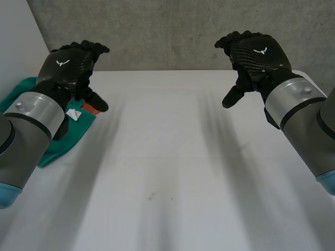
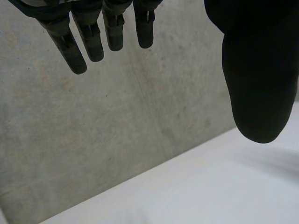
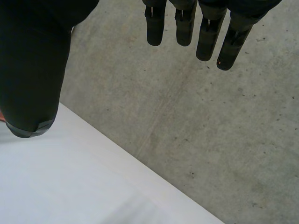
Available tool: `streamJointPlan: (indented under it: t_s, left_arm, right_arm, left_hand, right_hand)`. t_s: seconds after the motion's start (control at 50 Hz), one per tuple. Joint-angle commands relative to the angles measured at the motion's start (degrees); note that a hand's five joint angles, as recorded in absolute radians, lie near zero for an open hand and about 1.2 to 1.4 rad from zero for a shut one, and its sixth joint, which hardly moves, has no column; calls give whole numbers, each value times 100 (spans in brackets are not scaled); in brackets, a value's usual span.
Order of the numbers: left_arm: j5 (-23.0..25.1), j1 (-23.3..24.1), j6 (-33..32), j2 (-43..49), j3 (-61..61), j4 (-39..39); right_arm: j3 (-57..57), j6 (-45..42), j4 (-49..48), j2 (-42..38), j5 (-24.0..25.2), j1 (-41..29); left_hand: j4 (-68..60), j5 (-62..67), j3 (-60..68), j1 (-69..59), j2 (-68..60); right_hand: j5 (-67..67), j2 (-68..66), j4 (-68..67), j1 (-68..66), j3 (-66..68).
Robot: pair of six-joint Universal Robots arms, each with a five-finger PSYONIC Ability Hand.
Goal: Fold the laundry.
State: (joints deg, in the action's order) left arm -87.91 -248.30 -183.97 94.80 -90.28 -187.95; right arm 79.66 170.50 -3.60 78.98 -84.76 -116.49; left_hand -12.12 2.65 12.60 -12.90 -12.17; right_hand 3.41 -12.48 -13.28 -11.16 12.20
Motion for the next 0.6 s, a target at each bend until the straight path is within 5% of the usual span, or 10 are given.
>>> streamJointPlan:
  t_s: [0.02, 0.24, 0.48, 0.6]
  left_arm:
    - [-130, -332, -1640, 258, -226, 92]
    - [-447, -1534, -3276, 969, -429, -399]
    - [-420, -2547, -3708, 2524, 413, -865]
    - [-438, -2680, -3725, 3202, 1064, -892]
  right_arm:
    - [23, -8, 9, -49, 3, -40]
    - [32, -8, 26, -322, -5, -84]
    - [93, -174, 26, -462, -23, -84]
    - [102, -201, 26, -506, -41, -84]
  left_hand:
    - [123, -176, -171, 201, 128]
    - [73, -125, -121, 151, 78]
    - [56, -109, -104, 134, 61]
    - [-61, 9, 14, 17, -57]
  right_hand:
    - [-341, 248, 328, 116, -220]
    - [-341, 248, 328, 116, -220]
    - [-341, 248, 328, 116, -220]
    - [-341, 248, 328, 116, -220]
